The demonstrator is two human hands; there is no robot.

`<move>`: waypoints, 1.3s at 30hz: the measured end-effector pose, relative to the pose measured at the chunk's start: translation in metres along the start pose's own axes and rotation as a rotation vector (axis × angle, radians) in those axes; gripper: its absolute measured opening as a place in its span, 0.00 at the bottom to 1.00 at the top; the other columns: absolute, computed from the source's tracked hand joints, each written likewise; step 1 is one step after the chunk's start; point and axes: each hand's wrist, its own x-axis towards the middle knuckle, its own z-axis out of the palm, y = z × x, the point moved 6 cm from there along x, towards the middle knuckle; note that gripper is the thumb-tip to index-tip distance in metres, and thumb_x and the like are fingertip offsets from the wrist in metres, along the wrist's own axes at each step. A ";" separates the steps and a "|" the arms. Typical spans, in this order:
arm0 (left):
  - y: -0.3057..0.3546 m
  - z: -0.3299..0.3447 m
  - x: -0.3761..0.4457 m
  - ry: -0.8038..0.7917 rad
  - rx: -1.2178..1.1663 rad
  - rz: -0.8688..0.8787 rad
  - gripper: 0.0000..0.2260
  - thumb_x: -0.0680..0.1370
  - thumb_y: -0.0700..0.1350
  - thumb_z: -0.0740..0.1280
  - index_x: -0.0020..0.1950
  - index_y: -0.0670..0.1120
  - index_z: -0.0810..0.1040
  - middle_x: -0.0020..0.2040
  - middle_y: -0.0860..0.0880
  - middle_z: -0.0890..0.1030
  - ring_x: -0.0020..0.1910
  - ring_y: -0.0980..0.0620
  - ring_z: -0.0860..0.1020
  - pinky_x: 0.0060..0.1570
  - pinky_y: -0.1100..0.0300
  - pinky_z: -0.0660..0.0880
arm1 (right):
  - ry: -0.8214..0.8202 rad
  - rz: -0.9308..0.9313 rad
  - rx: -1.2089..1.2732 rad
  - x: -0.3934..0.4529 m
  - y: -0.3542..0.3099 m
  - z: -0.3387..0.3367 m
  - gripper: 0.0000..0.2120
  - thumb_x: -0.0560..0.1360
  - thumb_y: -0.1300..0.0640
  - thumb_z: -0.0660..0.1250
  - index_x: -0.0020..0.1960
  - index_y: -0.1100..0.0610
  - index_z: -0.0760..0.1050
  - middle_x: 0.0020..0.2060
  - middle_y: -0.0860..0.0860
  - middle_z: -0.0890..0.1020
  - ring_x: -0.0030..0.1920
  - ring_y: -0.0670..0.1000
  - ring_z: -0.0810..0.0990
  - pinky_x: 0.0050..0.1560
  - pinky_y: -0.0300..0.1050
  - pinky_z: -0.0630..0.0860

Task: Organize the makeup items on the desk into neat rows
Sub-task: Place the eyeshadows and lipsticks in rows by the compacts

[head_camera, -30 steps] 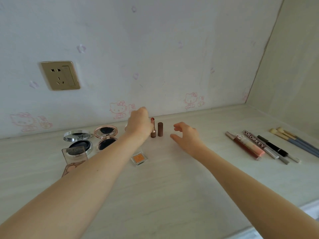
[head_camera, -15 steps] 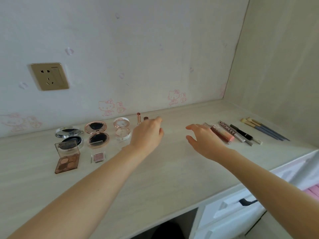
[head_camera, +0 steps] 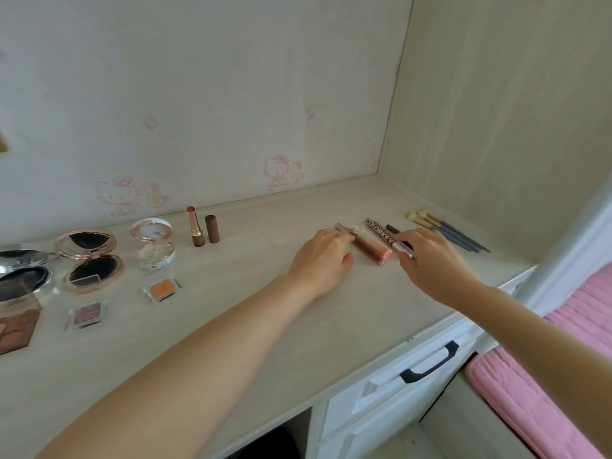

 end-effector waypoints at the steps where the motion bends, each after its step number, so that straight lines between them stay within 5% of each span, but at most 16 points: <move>1: 0.006 0.004 0.008 0.014 -0.018 0.024 0.17 0.78 0.43 0.61 0.67 0.45 0.73 0.66 0.45 0.74 0.68 0.46 0.67 0.64 0.54 0.67 | 0.014 0.019 -0.009 0.001 0.009 -0.003 0.17 0.79 0.57 0.60 0.67 0.57 0.70 0.63 0.53 0.75 0.66 0.55 0.69 0.62 0.49 0.69; 13: 0.048 0.052 0.091 -0.089 -0.043 -0.077 0.12 0.80 0.47 0.60 0.54 0.41 0.77 0.55 0.42 0.76 0.63 0.42 0.66 0.57 0.47 0.71 | -0.044 0.124 -0.066 0.022 0.068 0.013 0.16 0.79 0.57 0.63 0.66 0.55 0.73 0.65 0.52 0.74 0.67 0.56 0.67 0.62 0.50 0.70; 21: 0.055 0.073 0.108 -0.181 0.080 -0.063 0.14 0.81 0.49 0.59 0.56 0.40 0.78 0.57 0.42 0.74 0.64 0.41 0.65 0.56 0.49 0.70 | -0.042 0.135 -0.071 0.025 0.070 0.018 0.08 0.77 0.58 0.63 0.54 0.56 0.79 0.52 0.53 0.77 0.59 0.57 0.70 0.53 0.54 0.75; 29: 0.061 0.058 0.106 -0.044 -0.234 -0.145 0.11 0.80 0.46 0.61 0.54 0.41 0.78 0.45 0.45 0.75 0.61 0.41 0.68 0.50 0.49 0.74 | 0.118 0.144 0.029 0.022 0.067 0.011 0.10 0.76 0.56 0.67 0.56 0.56 0.79 0.54 0.53 0.80 0.60 0.57 0.71 0.56 0.49 0.71; 31: 0.058 0.052 0.104 0.007 -0.440 -0.199 0.08 0.79 0.45 0.62 0.53 0.43 0.77 0.41 0.47 0.72 0.53 0.41 0.72 0.38 0.52 0.74 | 0.170 0.154 0.055 0.019 0.062 0.008 0.13 0.76 0.54 0.68 0.59 0.56 0.78 0.56 0.52 0.80 0.61 0.56 0.71 0.55 0.48 0.71; 33: 0.054 0.047 0.100 0.052 -0.515 -0.216 0.06 0.78 0.47 0.63 0.51 0.47 0.76 0.48 0.46 0.75 0.51 0.45 0.74 0.31 0.59 0.69 | 0.209 0.158 0.095 0.018 0.056 0.005 0.16 0.75 0.53 0.69 0.61 0.56 0.76 0.60 0.51 0.78 0.63 0.55 0.69 0.55 0.48 0.71; 37: 0.048 0.029 0.087 0.117 -0.620 -0.213 0.07 0.78 0.45 0.63 0.55 0.49 0.77 0.49 0.49 0.79 0.40 0.58 0.76 0.27 0.73 0.68 | 0.264 0.126 0.194 0.018 0.037 0.000 0.22 0.75 0.52 0.69 0.66 0.55 0.70 0.61 0.50 0.76 0.64 0.52 0.68 0.55 0.45 0.70; 39: 0.047 0.021 0.078 0.105 -0.674 -0.215 0.09 0.79 0.45 0.63 0.59 0.48 0.76 0.45 0.50 0.81 0.39 0.59 0.78 0.33 0.75 0.70 | 0.280 0.116 0.240 0.019 0.026 -0.004 0.25 0.74 0.52 0.70 0.68 0.54 0.67 0.61 0.49 0.75 0.64 0.51 0.68 0.55 0.41 0.67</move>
